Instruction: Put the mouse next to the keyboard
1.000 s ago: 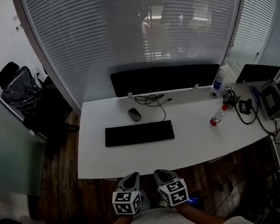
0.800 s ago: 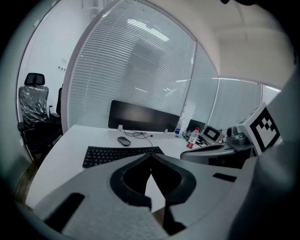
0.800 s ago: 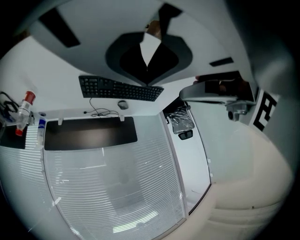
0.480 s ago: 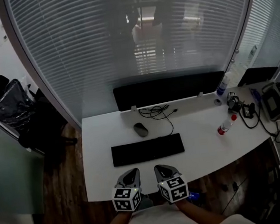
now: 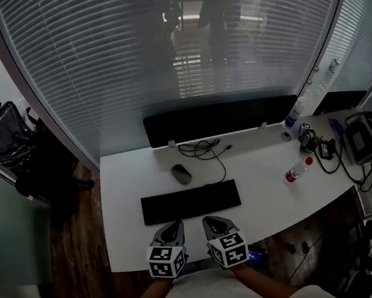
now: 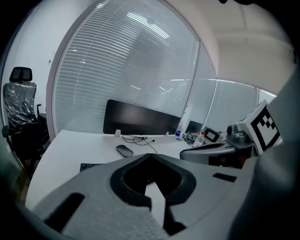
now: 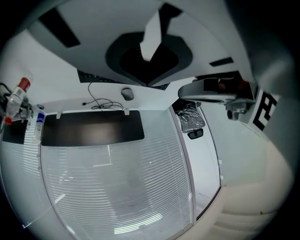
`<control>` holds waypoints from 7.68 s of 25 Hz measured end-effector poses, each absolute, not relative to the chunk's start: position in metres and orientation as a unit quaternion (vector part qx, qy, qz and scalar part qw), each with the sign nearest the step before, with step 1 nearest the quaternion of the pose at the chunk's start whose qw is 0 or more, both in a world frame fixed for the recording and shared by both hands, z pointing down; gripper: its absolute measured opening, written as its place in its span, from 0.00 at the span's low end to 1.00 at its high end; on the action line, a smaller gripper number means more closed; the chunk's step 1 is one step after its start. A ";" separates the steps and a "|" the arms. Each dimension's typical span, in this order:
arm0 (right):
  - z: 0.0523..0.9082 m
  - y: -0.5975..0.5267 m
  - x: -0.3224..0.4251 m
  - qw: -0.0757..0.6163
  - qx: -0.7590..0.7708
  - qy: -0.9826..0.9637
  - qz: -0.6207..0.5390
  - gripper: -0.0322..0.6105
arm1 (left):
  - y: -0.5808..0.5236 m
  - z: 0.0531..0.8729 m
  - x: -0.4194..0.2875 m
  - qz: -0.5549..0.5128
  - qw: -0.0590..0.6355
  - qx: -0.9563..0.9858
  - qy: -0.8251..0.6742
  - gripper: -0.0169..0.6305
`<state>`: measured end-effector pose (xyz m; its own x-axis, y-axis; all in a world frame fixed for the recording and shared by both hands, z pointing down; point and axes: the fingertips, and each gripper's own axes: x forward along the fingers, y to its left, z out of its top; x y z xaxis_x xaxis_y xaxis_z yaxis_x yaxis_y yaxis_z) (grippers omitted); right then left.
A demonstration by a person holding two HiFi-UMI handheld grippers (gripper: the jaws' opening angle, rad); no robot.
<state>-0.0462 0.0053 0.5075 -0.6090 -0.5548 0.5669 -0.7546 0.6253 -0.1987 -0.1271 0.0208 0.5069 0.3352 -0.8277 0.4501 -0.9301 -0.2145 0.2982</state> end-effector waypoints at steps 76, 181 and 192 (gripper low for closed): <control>0.716 -0.222 -0.162 0.454 0.273 -0.829 0.178 0.58 | -0.135 0.622 -0.200 0.096 0.334 0.702 -0.622 0.03; 0.696 -0.122 0.183 0.370 0.469 -0.745 0.297 0.51 | -0.090 0.600 -0.002 0.170 0.310 0.772 -0.528 0.03; 0.716 -0.128 0.183 0.374 0.461 -0.748 0.297 0.51 | -0.088 0.605 0.000 0.178 0.313 0.769 -0.528 0.03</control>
